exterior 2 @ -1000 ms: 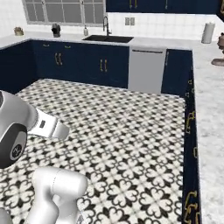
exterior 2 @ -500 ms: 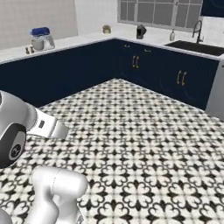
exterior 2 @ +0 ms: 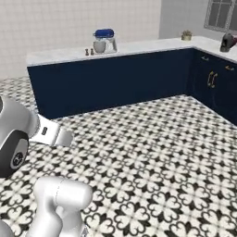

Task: Navigate to the stand mixer.

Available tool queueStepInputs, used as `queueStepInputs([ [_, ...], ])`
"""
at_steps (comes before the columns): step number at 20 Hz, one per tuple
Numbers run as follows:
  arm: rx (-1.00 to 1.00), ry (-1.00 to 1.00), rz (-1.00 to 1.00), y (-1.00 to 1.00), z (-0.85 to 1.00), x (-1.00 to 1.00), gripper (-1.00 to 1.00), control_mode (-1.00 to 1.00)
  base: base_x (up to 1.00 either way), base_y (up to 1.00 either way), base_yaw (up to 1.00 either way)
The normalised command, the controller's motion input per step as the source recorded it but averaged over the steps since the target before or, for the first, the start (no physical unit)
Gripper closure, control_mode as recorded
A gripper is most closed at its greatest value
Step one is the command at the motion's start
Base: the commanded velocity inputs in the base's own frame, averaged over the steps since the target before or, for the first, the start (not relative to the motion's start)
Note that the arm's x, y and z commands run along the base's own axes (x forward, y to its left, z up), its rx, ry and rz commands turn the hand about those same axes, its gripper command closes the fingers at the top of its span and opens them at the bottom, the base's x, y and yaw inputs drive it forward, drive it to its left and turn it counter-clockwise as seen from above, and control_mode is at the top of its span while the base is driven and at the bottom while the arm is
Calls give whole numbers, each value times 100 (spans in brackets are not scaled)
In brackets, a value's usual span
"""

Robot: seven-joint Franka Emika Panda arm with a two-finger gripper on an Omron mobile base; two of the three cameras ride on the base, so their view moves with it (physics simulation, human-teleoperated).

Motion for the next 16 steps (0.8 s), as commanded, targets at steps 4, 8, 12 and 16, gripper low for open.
queueStepInputs([
  [4,0,0,0,0,0,0,-100,100,95,-96,55],
  [8,0,0,0,0,0,0,-100,100,91,-98,54],
  [12,0,0,0,0,0,0,-100,100,85,-100,53],
  [16,0,0,0,0,0,0,-100,100,83,-100,44],
])
